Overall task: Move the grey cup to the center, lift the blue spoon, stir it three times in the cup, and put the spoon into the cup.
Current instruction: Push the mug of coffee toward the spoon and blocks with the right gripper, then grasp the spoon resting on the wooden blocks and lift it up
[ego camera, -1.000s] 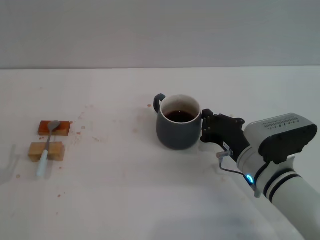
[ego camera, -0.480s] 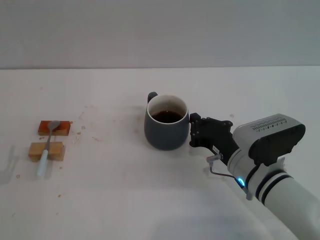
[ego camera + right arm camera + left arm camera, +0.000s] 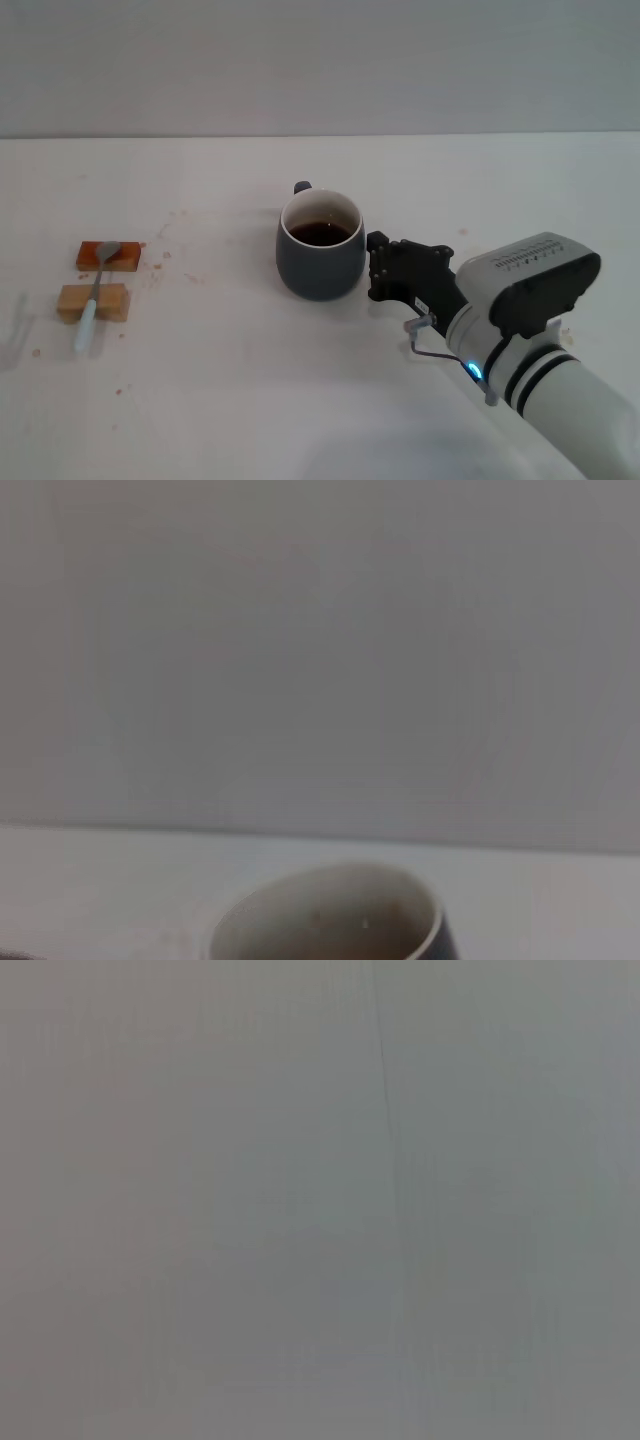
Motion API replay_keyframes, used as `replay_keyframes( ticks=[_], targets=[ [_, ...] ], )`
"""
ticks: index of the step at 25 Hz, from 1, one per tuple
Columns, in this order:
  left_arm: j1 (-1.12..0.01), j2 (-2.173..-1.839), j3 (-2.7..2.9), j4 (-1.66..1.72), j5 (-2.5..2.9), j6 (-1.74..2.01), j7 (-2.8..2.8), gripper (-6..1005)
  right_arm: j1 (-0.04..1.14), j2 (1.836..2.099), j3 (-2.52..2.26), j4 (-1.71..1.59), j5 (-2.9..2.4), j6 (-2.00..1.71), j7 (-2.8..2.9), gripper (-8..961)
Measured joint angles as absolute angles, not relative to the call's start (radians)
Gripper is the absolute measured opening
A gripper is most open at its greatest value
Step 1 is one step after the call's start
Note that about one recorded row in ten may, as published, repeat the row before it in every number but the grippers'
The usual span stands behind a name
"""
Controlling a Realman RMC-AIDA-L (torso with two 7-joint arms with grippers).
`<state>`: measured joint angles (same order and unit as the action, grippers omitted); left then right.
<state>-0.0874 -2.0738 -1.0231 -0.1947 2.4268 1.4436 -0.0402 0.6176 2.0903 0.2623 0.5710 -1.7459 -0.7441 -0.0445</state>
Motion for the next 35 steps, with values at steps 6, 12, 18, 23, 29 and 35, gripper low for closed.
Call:
replay_keyframes(
  ticks=[6,12,18,23,29,35],
  targets=[
    [-0.080,-2.074,-1.012,-0.195,2.428,1.454,-0.041,757,0.562,2.091,0.264,0.530,-1.747,-0.876,-0.047,-1],
    [-0.072,-2.074,-0.970,-0.195,2.428,1.458,-0.049,753,0.468,2.086,0.336,0.452,-1.740,-1.042,-0.047,-2],
    [-0.053,-2.072,-0.850,-0.230,2.428,1.458,-0.064,750,0.387,2.081,0.468,0.405,-1.739,-1.100,-0.046,-2],
    [-0.028,-2.068,-0.754,-0.259,2.429,1.462,-0.078,746,0.368,2.080,0.498,0.382,-1.738,-1.102,-0.047,-2],
    [-0.024,-2.068,-0.725,-0.255,2.428,1.437,-0.140,742,0.374,2.080,0.499,0.375,-1.738,-1.094,-0.048,-2],
    [-0.039,-2.070,-0.710,-0.259,2.428,1.338,-0.128,739,0.376,2.079,0.512,0.370,-1.738,-1.098,-0.050,-2]
  ],
)
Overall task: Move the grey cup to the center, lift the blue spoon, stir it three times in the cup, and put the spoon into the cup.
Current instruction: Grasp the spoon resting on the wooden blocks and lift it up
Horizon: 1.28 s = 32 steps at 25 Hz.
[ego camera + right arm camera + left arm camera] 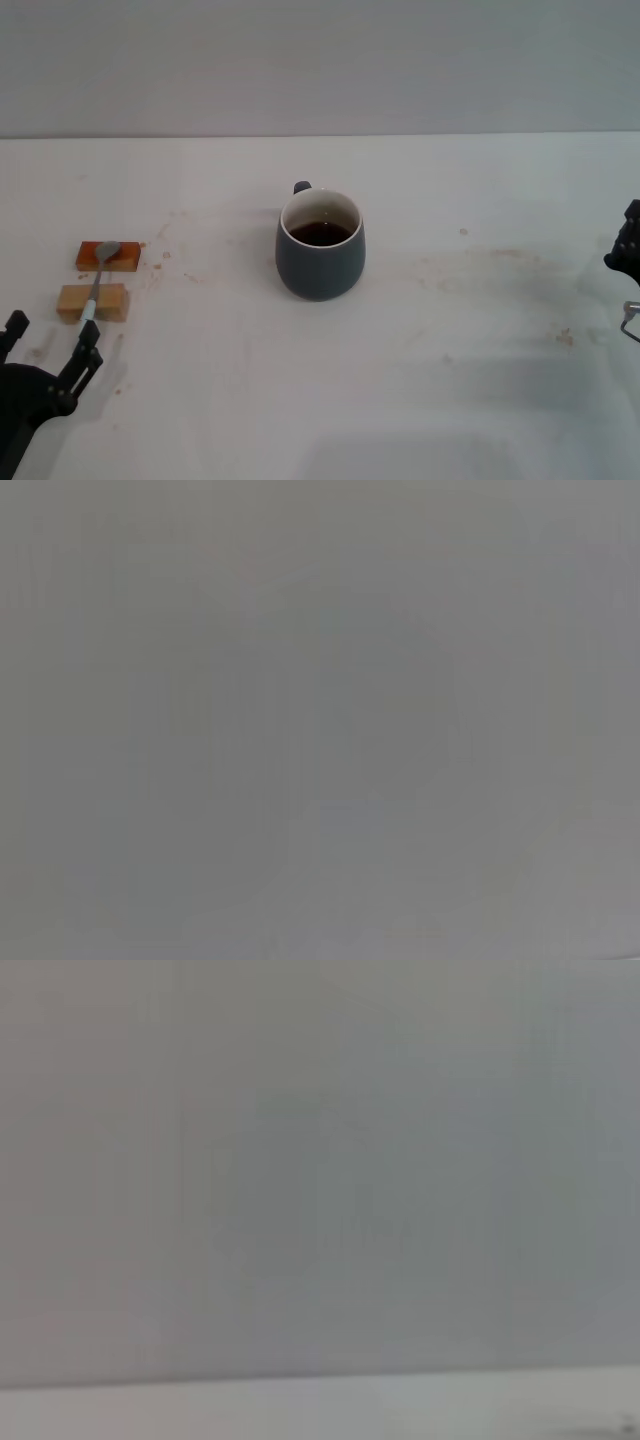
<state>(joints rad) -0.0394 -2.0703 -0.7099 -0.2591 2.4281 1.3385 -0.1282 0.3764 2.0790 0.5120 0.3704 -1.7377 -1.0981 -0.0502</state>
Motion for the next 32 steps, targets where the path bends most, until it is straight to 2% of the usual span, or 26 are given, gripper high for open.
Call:
replay_keyframes(
  ticks=[32],
  targets=[
    [-0.097,-2.072,-0.715,-0.288,2.419,1.184,-0.048,718,0.390,2.079,0.529,0.366,-1.738,-1.094,-0.052,0]
  ],
)
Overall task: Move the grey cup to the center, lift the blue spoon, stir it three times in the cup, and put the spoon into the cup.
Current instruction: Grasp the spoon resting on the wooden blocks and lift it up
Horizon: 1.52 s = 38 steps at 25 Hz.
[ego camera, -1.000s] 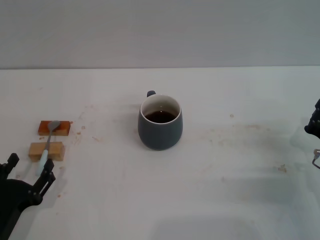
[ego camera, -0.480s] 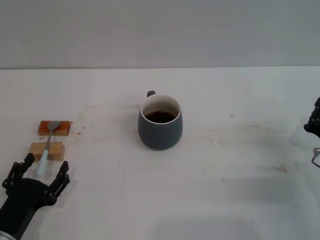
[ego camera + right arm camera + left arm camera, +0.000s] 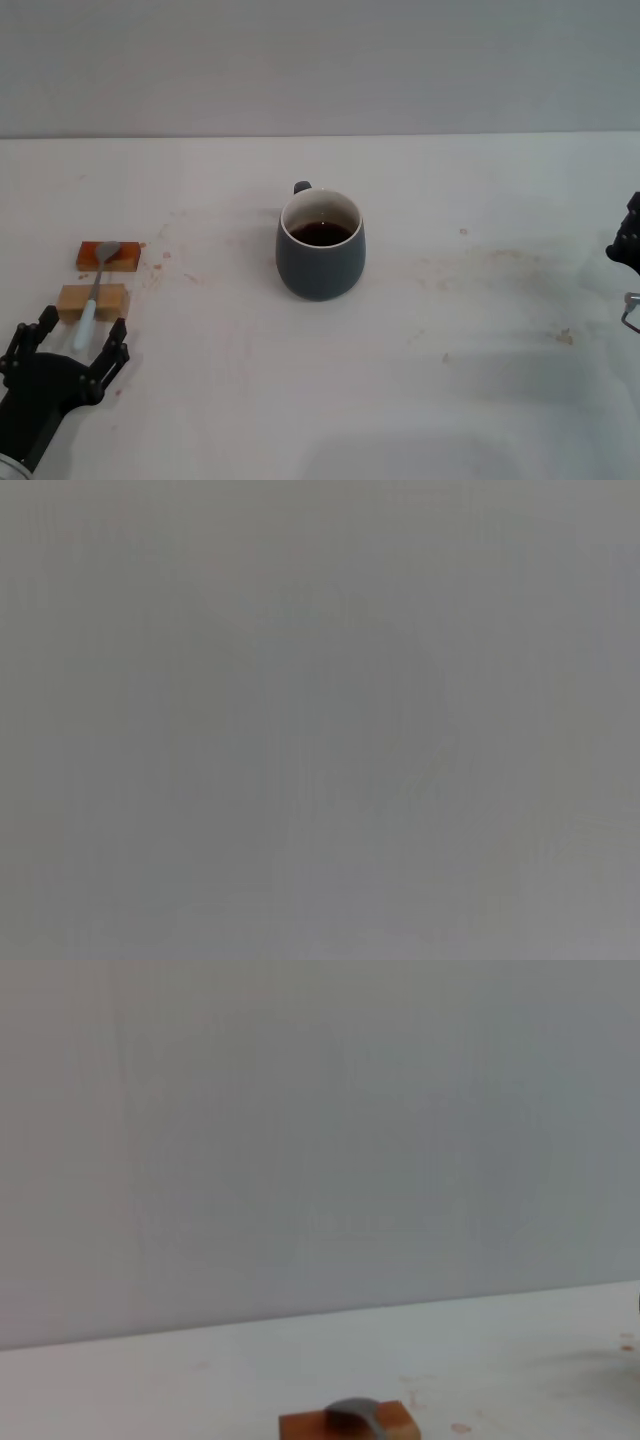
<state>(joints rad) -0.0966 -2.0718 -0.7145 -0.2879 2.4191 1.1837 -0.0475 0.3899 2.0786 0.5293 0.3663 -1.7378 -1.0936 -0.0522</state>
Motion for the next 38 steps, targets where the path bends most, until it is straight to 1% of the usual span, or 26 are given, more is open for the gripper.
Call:
replay_keyframes(
  ticks=[27,33,36,38],
  targets=[
    [-0.097,-2.072,-0.721,-0.298,2.418,1.158,-0.043,701,0.408,2.079,0.529,0.342,-1.738,-1.087,-0.050,-1],
    [-0.098,-2.072,-0.721,-0.298,2.418,1.159,-0.041,565,0.410,2.078,0.529,0.341,-1.738,-1.082,-0.049,-1],
    [-0.098,-2.072,-0.721,-0.298,2.418,1.160,-0.043,509,0.410,2.077,0.529,0.340,-1.738,-1.081,-0.049,-1],
    [-0.098,-2.072,-0.721,-0.299,2.418,1.160,-0.045,493,0.410,2.077,0.529,0.340,-1.738,-1.081,-0.049,-1]
  ],
)
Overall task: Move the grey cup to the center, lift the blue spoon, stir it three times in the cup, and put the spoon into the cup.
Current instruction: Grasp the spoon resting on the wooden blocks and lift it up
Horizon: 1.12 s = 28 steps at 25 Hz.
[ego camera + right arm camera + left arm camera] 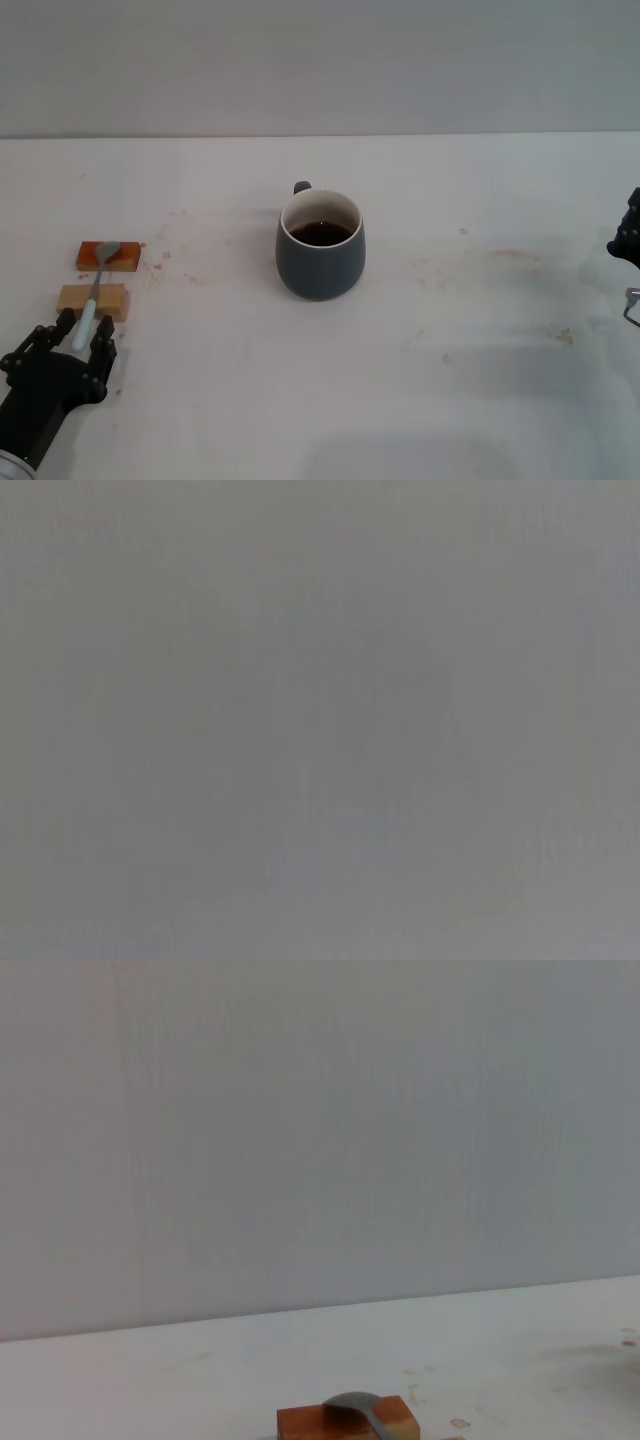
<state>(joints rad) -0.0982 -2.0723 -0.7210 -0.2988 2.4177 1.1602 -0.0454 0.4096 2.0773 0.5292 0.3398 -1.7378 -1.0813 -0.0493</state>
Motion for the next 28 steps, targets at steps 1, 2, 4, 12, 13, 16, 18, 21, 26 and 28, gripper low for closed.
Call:
replay_keyframes(
  ticks=[1,2,4,12,13,16,18,21,26,28],
  targets=[
    [-0.098,-2.072,-0.721,-0.299,2.418,1.160,-0.046,485,0.410,2.077,0.529,0.340,-1.738,-1.081,-0.049,-1],
    [-0.098,-2.072,-0.721,-0.299,2.418,1.160,-0.046,477,0.410,2.077,0.529,0.340,-1.738,-1.081,-0.049,-1],
    [-0.098,-2.072,-0.721,-0.299,2.418,1.160,-0.045,461,0.410,2.077,0.529,0.340,-1.738,-1.081,-0.049,-2],
    [-0.098,-2.072,-0.721,-0.299,2.418,1.156,-0.046,410,0.410,2.075,0.529,0.341,-1.738,-1.081,-0.048,-2],
    [-0.098,-2.072,-0.721,-0.299,2.418,1.155,-0.046,405,0.410,2.075,0.529,0.341,-1.739,-1.081,-0.048,-2],
    [-0.099,-2.071,-0.721,-0.299,2.418,1.153,-0.046,391,0.410,2.075,0.529,0.341,-1.739,-1.082,-0.047,-2],
    [-0.100,-2.071,-0.721,-0.299,2.418,1.152,-0.046,381,0.410,2.075,0.529,0.341,-1.740,-1.083,-0.047,-2],
    [-0.100,-2.071,-0.724,-0.298,2.417,1.145,-0.045,366,0.410,2.075,0.529,0.341,-1.740,-1.083,-0.047,-2],
    [-0.098,-2.070,-0.734,-0.294,2.415,1.139,-0.040,342,0.410,2.075,0.529,0.341,-1.740,-1.085,-0.046,-2],
    [-0.097,-2.070,-0.743,-0.295,2.415,1.141,-0.035,333,0.410,2.075,0.529,0.340,-1.741,-1.085,-0.046,-1]
  ],
)
